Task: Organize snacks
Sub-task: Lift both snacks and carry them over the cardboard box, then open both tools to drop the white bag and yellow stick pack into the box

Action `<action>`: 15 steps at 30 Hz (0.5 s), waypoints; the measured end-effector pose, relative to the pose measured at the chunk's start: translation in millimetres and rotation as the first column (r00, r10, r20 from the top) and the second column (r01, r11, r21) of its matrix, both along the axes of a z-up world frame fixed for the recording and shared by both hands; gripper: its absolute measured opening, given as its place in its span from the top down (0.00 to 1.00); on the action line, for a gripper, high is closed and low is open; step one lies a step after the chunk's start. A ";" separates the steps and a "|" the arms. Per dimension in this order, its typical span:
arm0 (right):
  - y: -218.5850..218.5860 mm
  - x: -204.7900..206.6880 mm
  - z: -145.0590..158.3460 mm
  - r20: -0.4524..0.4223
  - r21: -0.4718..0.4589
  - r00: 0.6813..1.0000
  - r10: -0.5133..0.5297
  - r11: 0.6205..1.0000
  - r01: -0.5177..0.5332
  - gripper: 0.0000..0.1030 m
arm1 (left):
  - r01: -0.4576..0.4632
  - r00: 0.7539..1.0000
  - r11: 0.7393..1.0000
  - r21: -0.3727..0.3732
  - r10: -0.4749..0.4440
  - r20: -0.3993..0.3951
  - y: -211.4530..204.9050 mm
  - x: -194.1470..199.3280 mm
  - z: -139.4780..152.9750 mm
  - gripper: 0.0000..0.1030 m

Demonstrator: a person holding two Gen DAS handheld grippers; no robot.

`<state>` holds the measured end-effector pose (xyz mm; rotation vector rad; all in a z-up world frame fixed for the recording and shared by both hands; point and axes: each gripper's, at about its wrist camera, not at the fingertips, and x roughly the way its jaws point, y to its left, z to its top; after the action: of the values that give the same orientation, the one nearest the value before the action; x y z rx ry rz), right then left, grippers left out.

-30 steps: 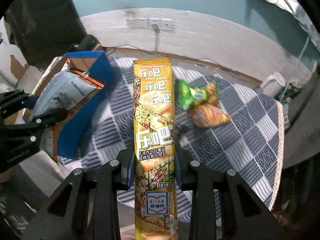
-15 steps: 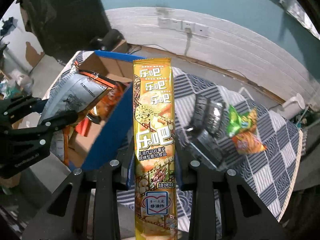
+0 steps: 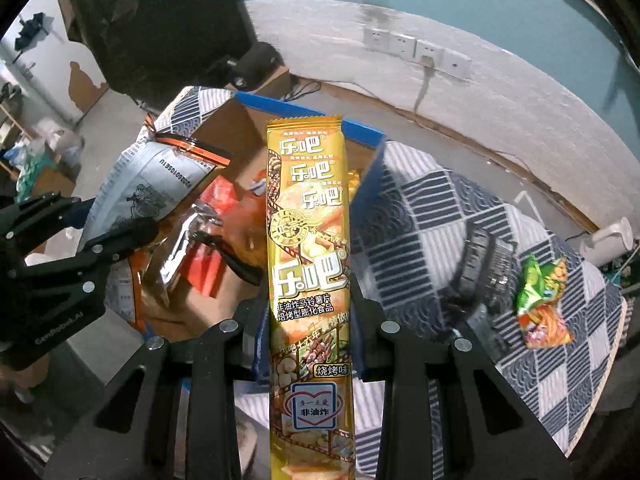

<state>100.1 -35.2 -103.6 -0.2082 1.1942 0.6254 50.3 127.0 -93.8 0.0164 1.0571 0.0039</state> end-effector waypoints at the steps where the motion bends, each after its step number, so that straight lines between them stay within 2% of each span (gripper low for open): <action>1: 7.1 2.1 -2.4 -0.009 0.000 1.000 0.002 1.000 -0.002 0.71 | -0.003 1.000 1.000 0.001 0.003 0.000 4.3 1.2 -1.0 0.65; 15: 64.8 18.9 -24.4 -0.063 -0.009 0.998 0.001 1.000 -0.002 0.71 | -0.084 0.996 0.996 0.026 0.085 -0.038 47.4 10.6 -21.5 0.65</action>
<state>119.0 29.6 -127.9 -0.1979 1.2580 0.6319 60.9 174.4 -115.2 -0.0061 1.0966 0.0936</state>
